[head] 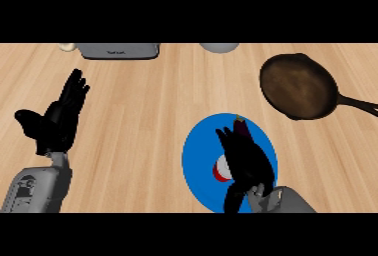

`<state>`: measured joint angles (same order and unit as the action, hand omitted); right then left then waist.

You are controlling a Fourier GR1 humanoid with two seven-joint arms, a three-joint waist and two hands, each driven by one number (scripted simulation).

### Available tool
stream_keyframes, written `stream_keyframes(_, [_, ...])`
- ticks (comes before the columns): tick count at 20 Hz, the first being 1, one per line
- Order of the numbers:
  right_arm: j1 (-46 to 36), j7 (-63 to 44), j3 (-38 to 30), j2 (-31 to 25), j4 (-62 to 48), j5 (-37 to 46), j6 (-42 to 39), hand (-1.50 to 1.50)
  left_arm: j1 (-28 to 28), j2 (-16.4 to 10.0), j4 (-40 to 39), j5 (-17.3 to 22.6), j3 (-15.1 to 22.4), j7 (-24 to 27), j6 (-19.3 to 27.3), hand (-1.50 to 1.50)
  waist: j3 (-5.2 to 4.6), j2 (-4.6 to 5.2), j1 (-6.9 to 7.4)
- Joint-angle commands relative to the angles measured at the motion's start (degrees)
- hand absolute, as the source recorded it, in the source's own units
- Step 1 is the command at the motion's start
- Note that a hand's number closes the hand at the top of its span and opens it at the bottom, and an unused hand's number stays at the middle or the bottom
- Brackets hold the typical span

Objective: Pick the can from the plate and place it in the pan

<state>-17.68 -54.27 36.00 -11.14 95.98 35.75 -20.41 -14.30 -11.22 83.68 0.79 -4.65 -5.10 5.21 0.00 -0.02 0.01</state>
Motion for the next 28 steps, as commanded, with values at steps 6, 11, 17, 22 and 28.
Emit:
stream_keyframes(6, [4.0,4.8,-0.7,2.6,-3.9,3.3,-3.8,1.50,-0.3,-0.2,-0.5,-0.4,-1.0,0.3,-1.3,0.00,0.00,-0.01,-0.10])
stream_keyframes(11, [-1.3,12.8,-2.4,4.6,-10.8,6.7,-4.0,1.50,-0.3,0.2,-0.8,-0.2,-1.9,0.8,-1.3,0.00,0.00,0.05,0.06])
stream_keyframes(17, [-1.2,13.1,-5.2,7.2,-10.3,9.8,-6.2,1.50,-0.3,0.4,-3.7,-0.2,-2.3,3.3,-3.2,0.00,0.00,0.04,0.00])
stream_keyframes(22, [3.8,10.3,-0.6,10.1,-5.4,18.0,2.3,1.50,0.4,0.6,-1.4,-0.2,-2.7,2.2,-2.6,0.00,0.00,-0.01,-0.09])
stream_keyframes(28, [-11.8,6.7,1.8,11.1,-18.9,17.8,15.0,1.50,0.9,0.6,-3.0,-0.4,-2.0,5.0,-4.2,0.00,-0.01,0.20,0.78])
